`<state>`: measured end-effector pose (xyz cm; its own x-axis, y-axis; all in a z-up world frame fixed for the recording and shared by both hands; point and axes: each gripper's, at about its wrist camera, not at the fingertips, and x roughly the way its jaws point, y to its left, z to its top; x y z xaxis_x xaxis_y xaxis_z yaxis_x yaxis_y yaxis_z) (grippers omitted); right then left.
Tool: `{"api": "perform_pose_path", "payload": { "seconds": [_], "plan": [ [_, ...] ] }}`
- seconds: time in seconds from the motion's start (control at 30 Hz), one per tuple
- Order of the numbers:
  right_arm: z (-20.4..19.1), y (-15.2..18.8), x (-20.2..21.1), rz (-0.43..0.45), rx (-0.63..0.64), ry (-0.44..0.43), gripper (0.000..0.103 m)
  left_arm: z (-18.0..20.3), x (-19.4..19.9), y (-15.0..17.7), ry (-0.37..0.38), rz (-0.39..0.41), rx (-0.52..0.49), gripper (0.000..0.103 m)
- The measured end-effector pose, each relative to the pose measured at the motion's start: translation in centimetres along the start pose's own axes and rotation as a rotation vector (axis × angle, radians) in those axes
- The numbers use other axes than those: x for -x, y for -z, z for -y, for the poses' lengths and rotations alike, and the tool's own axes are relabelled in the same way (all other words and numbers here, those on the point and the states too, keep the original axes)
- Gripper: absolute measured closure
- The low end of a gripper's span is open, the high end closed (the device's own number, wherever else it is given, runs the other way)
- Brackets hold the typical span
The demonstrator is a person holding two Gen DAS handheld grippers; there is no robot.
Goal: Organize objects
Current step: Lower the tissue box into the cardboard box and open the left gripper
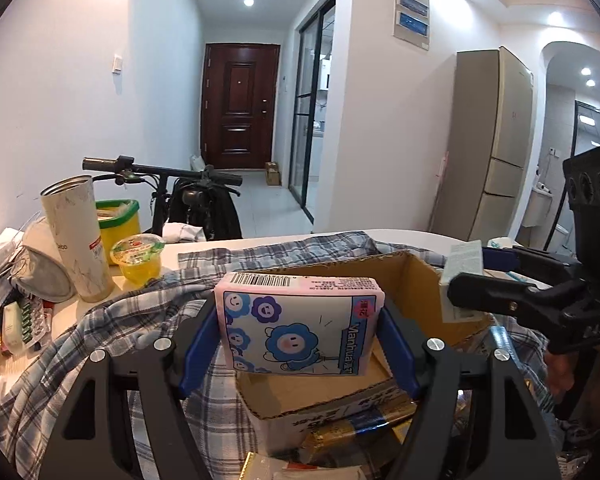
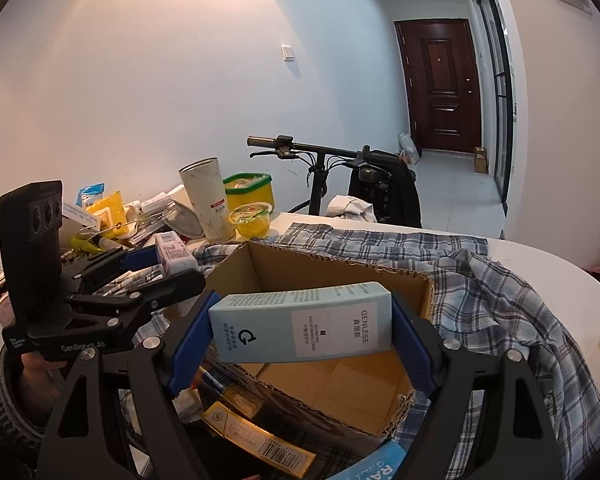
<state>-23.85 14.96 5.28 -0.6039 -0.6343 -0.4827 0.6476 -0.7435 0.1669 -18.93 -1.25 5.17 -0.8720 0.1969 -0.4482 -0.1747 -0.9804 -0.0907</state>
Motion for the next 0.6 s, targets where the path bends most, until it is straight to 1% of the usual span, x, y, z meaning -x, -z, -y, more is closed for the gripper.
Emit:
{"api": "perform_pose_path", "payload": {
  "seconds": [0.1,0.17,0.23,0.33,0.43,0.47,0.6],
  "plan": [
    [0.2,0.0,0.0,0.003,-0.009,-0.007,0.022,0.5,0.0,0.0,-0.002,-0.003,-0.027,0.029],
    [0.3,0.0,-0.3,-0.012,0.000,0.021,0.022,1.1,0.1,0.0,-0.028,-0.003,-0.070,0.029],
    [0.5,0.1,-0.3,-0.020,0.000,0.034,0.022,1.4,0.3,0.0,-0.022,0.012,-0.112,0.029],
    [0.4,0.2,-0.3,-0.015,0.004,0.023,0.022,1.6,0.5,0.0,-0.007,0.030,-0.114,0.029],
    [0.1,0.4,-0.6,-0.032,0.017,0.034,0.022,1.5,-0.3,0.2,-0.025,-0.002,-0.104,0.029],
    [0.2,0.5,-0.6,-0.034,0.012,0.023,0.022,1.4,-0.5,0.2,-0.035,-0.014,-0.098,0.029],
    [0.2,0.7,-0.7,-0.038,-0.028,-0.028,0.022,1.0,-0.5,0.2,-0.055,-0.010,-0.087,0.028]
  ]
}}
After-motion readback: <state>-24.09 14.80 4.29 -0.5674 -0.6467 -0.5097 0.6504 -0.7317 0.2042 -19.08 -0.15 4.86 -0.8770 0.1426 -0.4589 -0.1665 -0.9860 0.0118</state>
